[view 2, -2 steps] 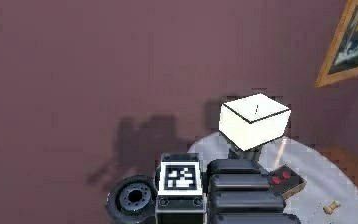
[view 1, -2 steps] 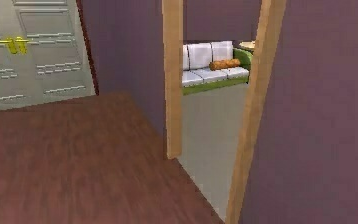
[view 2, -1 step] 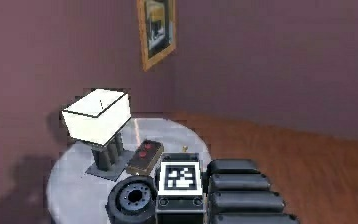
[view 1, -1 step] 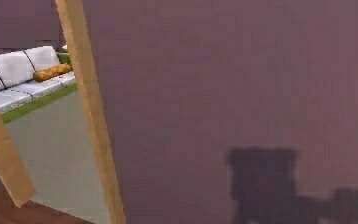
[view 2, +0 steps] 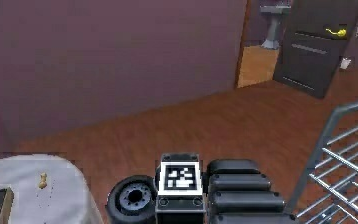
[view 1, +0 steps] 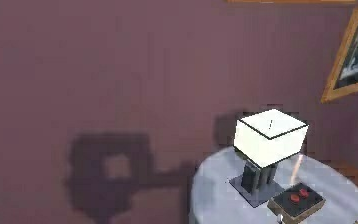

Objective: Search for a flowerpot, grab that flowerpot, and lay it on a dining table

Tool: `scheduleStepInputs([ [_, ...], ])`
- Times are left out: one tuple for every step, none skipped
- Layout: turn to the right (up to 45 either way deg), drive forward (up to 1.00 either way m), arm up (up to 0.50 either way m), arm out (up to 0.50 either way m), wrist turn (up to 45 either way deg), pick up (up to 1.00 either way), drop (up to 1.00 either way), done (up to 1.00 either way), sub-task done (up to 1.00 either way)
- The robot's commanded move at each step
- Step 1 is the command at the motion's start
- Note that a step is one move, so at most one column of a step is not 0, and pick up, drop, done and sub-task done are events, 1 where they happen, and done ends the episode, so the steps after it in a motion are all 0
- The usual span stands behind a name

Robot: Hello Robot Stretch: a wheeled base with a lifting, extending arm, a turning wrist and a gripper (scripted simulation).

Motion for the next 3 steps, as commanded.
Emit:
scheduleStepInputs([
  [45.0,0.0,0.0,0.0,0.0,0.0,0.0,0.0,0.0],
  [33.0,0.0,0.0,0.0,0.0,0.0,0.0,0.0,0.0],
  [0.0,0.15,0.0,0.0,0.0,0.0,0.0,0.0,0.0],
])
